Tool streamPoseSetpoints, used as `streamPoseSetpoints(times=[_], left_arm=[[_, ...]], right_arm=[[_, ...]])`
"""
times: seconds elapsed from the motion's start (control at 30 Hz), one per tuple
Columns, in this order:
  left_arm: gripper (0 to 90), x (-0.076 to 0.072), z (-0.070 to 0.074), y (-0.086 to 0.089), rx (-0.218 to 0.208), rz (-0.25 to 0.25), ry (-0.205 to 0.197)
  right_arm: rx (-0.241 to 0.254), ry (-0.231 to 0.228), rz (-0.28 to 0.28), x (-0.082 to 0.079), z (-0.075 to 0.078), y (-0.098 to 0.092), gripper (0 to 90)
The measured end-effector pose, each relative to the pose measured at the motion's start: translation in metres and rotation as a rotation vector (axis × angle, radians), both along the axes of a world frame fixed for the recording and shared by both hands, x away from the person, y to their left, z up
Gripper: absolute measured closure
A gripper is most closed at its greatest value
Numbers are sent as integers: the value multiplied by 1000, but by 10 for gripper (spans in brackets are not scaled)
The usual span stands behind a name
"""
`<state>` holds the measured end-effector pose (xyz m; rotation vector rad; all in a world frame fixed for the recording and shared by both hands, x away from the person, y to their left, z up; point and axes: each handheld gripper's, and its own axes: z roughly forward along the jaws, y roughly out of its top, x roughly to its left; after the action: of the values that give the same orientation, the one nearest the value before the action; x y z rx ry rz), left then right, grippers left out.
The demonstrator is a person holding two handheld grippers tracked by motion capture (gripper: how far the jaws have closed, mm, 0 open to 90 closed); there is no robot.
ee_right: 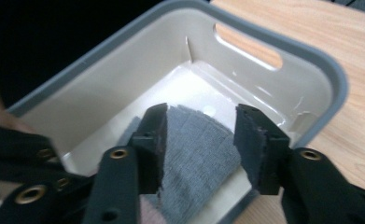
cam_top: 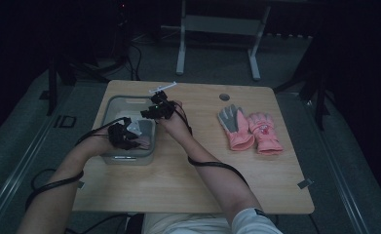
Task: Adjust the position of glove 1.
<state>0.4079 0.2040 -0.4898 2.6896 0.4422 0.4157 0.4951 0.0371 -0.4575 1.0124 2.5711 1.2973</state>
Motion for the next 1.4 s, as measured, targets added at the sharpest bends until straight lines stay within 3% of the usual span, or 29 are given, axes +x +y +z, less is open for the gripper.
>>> streamPoseSetpoints(times=[0.23, 0.4, 0.5, 0.57, 0.6, 0.63, 0.67, 0.73, 0.8, 0.83, 0.87, 0.93, 1.13, 1.2, 1.27, 1.4], left_arm=[[656, 6, -3, 3, 13, 49, -8], [623, 9, -3, 0, 16, 75, 18], [534, 7, 1, 0, -5, 97, 13], [367, 5, 5, 1, -19, 142, 6], [327, 5, 8, 2, -23, 156, -3], [250, 3, 11, 2, -25, 166, -28], [177, 1, 14, 3, -38, 175, -42], [133, 1, 22, 5, -96, 206, -16], [79, -3, 30, 5, -154, 215, -29], [73, -3, 30, 5, -154, 215, -29], [73, -6, 35, 3, -185, 215, -49], [48, -9, 42, -2, -238, 215, -28], [37, -26, 57, -26, -365, 164, -26], [37, -30, 59, -35, -397, 147, -15], [37, -34, 61, -44, -404, 129, -6], [37, -44, 60, -62, -409, 75, -42]], right_arm=[[50, -39, -1, -13, 16, -26, 462], [72, -45, 3, -21, 21, -45, 449], [75, -50, 12, -28, 23, -55, 411], [77, -50, 22, -32, 25, -61, 383], [76, -56, 27, -34, 25, -65, 371], [74, -60, 30, -36, 26, -68, 341], [74, -69, 33, -37, 26, -71, 312], [80, -70, 59, -41, 27, -79, 260], [91, -71, 71, -45, 28, -87, 239], [91, -71, 71, -45, 28, -87, 239], [97, -81, 78, -47, 29, -91, 232], [100, -101, 81, -52, 32, -100, 204], [81, -147, 85, -62, 36, -118, 202], [80, -159, 87, -64, 36, -126, 204], [83, -157, 87, -65, 35, -134, 215], [78, -142, 78, -68, 33, -147, 219]])
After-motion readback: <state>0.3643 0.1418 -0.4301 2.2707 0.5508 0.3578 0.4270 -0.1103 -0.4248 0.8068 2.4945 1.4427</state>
